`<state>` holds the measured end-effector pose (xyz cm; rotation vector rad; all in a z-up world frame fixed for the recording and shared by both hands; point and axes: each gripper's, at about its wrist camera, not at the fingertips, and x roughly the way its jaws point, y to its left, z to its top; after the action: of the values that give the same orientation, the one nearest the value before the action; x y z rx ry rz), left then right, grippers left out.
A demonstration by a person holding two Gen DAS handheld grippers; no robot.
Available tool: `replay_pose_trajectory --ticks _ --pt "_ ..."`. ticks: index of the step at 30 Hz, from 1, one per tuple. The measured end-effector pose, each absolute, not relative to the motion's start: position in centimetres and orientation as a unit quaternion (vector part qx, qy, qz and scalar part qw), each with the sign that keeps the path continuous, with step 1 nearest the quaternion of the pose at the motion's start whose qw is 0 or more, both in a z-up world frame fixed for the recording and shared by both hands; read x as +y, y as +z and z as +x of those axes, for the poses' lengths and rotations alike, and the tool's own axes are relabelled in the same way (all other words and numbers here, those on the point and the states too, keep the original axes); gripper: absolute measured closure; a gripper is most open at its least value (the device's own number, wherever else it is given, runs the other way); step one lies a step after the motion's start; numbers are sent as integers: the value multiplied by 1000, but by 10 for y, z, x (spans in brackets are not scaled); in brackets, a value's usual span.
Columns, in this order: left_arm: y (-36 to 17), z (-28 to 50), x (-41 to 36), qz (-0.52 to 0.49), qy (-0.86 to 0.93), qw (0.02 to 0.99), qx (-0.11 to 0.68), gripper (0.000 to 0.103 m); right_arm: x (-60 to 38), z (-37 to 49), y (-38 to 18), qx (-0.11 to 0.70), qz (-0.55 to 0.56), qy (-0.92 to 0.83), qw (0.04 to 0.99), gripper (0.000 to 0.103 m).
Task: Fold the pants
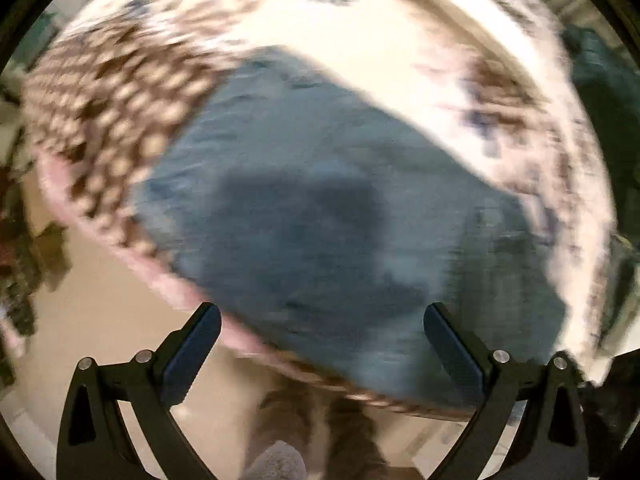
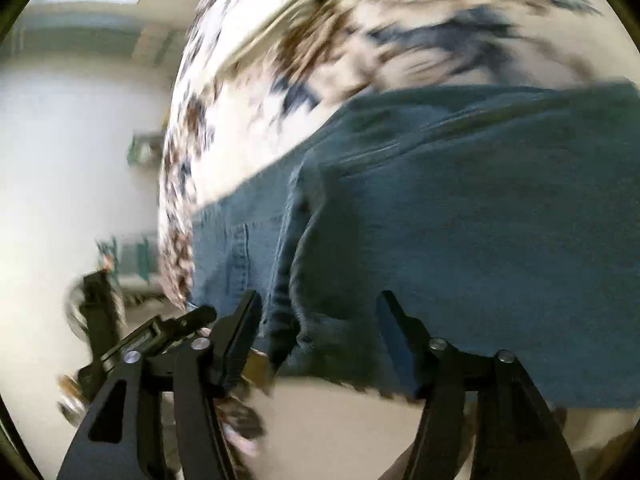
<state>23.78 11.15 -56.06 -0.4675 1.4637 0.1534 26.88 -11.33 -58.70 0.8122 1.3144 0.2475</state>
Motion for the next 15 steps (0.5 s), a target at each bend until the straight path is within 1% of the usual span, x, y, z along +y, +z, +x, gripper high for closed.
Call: replay_pose_trajectory --ticks 2,4,6,8,9,10,11,13,14,15 --pt "-560 255 88 -225 32 714 662 0 -154 258 -587 591 386 75 705 36" --pt "-570 261 63 -216 4 712 668 0 -192 244 -591 581 421 40 695 36" --pt "-582 272 35 -185 -15 710 680 0 -222 233 -594 589 406 -12 699 35" --pt "-601 278 10 -132 -6 707 695 0 -242 230 -600 600 386 -57 699 35" --pt "-606 276 3 -111 -3 707 698 4 -249 223 -607 605 380 -70 696 35" --pt "-615 275 -5 -84 -1 707 702 13 -252 223 -613 614 370 -78 693 35" --pt "-625 273 -12 -45 3 703 710 29 -256 221 -623 628 355 -86 687 35" --pt "-627 261 -18 -2 -10 717 697 39 -254 217 -637 660 319 -94 674 36" --pt "-626 256 -18 14 -14 721 693 51 -251 215 -642 676 290 -97 670 35" --pt "-627 250 -17 29 -20 720 693 53 -248 213 -648 696 249 -105 665 36"
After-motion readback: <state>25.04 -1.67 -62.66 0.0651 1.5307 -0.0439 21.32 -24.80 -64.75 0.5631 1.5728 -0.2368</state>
